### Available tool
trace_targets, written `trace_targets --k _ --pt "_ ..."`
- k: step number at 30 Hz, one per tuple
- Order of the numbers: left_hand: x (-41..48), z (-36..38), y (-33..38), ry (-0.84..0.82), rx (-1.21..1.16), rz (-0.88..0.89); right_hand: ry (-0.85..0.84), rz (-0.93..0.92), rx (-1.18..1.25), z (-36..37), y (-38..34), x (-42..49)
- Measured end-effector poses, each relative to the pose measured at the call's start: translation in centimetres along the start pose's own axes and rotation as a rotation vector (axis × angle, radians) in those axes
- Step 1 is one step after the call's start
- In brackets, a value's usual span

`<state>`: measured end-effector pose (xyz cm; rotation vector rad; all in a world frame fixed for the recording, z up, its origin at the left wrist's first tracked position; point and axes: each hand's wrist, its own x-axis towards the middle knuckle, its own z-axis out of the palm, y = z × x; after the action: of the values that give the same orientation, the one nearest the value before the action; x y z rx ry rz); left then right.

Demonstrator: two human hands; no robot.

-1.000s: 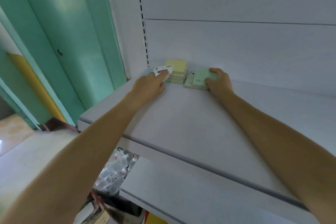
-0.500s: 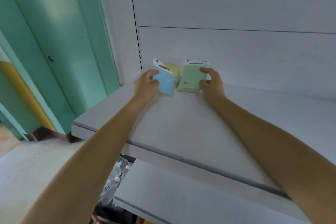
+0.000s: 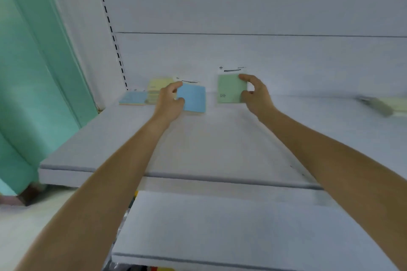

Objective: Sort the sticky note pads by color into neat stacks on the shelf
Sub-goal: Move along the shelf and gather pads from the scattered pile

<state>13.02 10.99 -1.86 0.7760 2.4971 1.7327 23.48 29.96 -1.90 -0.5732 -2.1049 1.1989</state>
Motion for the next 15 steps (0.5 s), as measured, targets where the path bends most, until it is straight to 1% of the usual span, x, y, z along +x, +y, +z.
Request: trace_targets --k 3,12,15 --pt "-0.7 3.3 2.2 -0.038 0.004 0.069 0.074 0.026 -0.027 -4.2 1.0 -1.7" --pt "-5.6 15.4 10.9 -0.163 -0.06 0.138 0.249 0.089 -0.119 -20.1 6.0 -6.0" --pt "-7.5 20.4 13.9 -0.166 -0.09 0.169 0.263 0.094 -0.138 -26.0 8.5 -7.1"
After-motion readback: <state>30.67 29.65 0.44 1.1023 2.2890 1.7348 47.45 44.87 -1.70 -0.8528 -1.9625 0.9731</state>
